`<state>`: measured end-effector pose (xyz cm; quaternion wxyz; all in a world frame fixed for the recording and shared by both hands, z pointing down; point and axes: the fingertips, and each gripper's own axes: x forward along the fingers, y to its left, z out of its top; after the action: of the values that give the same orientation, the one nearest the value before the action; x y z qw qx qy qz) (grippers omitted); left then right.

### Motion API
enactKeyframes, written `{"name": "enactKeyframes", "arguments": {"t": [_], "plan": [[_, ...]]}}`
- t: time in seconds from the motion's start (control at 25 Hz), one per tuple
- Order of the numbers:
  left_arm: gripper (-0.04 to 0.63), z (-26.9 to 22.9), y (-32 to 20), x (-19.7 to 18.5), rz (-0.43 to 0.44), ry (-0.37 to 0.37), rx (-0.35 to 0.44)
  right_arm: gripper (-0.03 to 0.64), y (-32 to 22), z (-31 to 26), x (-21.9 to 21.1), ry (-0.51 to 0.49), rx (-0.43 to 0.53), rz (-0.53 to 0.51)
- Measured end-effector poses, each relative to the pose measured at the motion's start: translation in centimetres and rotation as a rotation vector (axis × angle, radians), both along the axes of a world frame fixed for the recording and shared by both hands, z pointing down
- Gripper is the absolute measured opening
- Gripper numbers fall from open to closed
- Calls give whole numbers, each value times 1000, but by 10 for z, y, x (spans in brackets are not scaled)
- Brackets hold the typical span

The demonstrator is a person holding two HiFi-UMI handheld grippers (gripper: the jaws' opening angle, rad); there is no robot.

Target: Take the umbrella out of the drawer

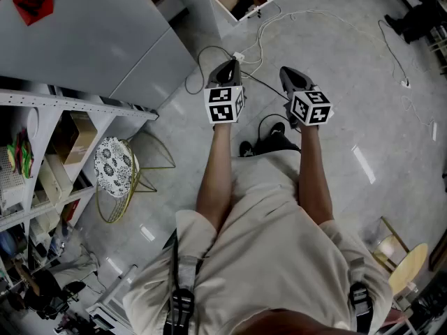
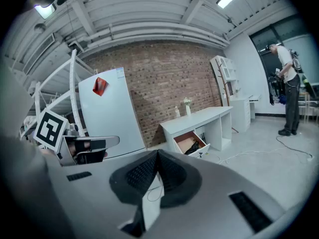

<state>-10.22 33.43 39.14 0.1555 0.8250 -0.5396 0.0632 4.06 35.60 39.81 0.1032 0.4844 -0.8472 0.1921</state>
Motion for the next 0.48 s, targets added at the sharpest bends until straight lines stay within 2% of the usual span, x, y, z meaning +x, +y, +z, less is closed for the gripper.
{"name": "enactKeyframes", "arguments": {"t": [0.24, 0.48], "plan": [[11, -1, -4, -9, 6, -7, 0, 67, -5, -5, -9, 22, 10, -8], [9, -1, -9, -16, 3, 34, -9, 67, -5, -5, -8, 20, 11, 13]]}}
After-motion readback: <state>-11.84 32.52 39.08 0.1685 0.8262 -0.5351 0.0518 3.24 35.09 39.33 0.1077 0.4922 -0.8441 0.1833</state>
